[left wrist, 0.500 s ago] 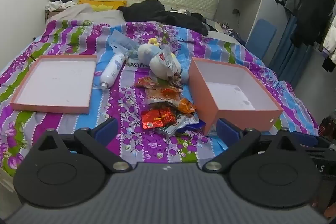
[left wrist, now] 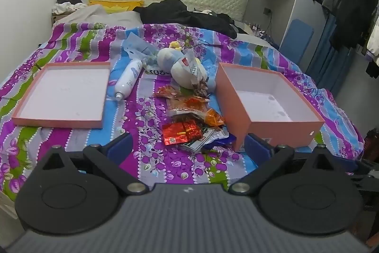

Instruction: Organize snacks

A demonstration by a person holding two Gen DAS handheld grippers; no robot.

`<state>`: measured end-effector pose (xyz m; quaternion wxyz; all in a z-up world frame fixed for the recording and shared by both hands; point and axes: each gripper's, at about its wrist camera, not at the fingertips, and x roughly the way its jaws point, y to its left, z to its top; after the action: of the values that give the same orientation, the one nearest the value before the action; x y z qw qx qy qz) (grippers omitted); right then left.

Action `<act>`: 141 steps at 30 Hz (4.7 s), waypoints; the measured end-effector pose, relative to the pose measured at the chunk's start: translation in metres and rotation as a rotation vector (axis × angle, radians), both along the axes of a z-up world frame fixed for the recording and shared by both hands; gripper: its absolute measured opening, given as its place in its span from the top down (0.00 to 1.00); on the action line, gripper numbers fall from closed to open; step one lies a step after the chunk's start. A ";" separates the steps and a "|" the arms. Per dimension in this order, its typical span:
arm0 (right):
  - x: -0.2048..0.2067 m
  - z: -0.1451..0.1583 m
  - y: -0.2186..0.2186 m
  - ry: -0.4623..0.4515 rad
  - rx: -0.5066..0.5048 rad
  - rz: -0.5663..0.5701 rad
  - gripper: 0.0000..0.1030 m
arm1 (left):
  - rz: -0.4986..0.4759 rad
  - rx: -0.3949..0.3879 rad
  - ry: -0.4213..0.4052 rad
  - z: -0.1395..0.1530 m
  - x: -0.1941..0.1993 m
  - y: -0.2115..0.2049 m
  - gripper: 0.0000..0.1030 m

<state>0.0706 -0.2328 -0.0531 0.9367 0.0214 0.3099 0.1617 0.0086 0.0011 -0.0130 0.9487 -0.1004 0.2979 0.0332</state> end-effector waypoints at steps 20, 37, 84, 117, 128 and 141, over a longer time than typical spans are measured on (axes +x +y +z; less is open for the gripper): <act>-0.001 -0.004 0.001 0.001 -0.013 -0.012 0.00 | -0.008 -0.007 0.010 -0.009 0.002 0.000 0.01; -0.001 -0.004 0.001 0.006 -0.012 -0.014 0.00 | -0.014 -0.007 0.011 -0.009 0.001 -0.002 0.01; 0.018 -0.030 0.001 0.054 -0.012 -0.048 0.00 | -0.051 -0.005 0.046 -0.026 0.028 0.011 0.01; 0.171 -0.156 0.019 0.295 0.390 -0.193 0.56 | -0.162 -0.227 0.199 -0.163 0.229 0.047 0.22; 0.188 -0.170 0.025 0.287 0.485 -0.302 0.58 | -0.178 -0.274 0.261 -0.197 0.275 0.041 0.33; 0.207 -0.184 0.033 0.356 0.557 -0.308 0.75 | -0.155 -0.203 0.282 -0.205 0.288 0.037 0.43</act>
<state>0.2780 -0.2003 -0.2374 0.8396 0.3500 0.4054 0.0908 0.2969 0.0383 -0.2181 0.8823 -0.1667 0.4365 -0.0566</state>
